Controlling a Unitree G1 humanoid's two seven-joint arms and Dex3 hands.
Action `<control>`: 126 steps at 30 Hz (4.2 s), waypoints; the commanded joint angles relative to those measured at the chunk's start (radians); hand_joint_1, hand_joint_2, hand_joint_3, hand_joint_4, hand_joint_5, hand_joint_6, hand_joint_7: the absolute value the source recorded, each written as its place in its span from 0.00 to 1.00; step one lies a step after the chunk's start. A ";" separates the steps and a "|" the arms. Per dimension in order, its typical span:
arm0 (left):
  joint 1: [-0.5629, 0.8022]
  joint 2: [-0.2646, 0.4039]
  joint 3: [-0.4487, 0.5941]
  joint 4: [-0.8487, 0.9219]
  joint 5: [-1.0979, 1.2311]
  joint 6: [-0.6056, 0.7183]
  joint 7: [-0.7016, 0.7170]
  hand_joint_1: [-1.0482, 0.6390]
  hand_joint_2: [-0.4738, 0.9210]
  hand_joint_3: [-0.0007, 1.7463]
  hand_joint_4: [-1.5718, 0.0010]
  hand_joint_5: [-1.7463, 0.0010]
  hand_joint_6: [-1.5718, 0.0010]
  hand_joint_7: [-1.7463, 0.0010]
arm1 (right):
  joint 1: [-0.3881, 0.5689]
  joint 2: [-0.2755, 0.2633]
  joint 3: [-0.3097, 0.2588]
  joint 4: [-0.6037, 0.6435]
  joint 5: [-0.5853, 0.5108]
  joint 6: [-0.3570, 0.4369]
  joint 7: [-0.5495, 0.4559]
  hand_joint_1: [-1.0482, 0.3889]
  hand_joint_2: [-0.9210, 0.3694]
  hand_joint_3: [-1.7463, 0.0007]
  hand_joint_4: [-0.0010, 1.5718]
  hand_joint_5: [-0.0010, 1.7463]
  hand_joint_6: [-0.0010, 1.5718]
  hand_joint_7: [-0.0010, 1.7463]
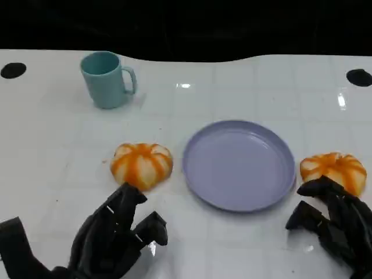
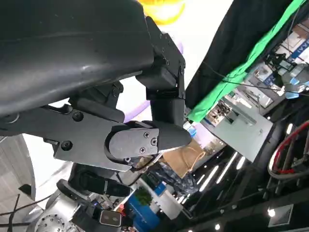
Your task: Grasp the bread from the table and place it into the plate.
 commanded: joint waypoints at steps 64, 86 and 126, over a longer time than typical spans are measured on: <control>-0.373 0.431 -0.455 0.005 1.584 -0.291 0.416 0.31 0.97 0.00 0.97 0.91 0.87 1.00 | -0.003 -0.013 0.003 0.034 -0.033 -0.060 -0.031 0.35 0.00 0.88 0.42 0.90 0.42 0.66; -0.756 0.323 -0.622 0.685 1.495 -0.287 0.455 0.30 0.96 0.00 0.94 0.93 0.86 1.00 | 0.042 -0.006 0.010 -0.067 -0.031 0.019 -0.054 0.36 0.00 0.90 0.39 0.92 0.41 0.68; -0.870 0.251 -0.551 1.014 1.262 -0.524 0.916 0.51 0.77 0.60 0.45 0.00 0.60 0.00 | -0.015 -0.021 -0.017 0.039 0.001 0.007 -0.012 0.36 0.00 0.92 0.43 0.89 0.44 0.64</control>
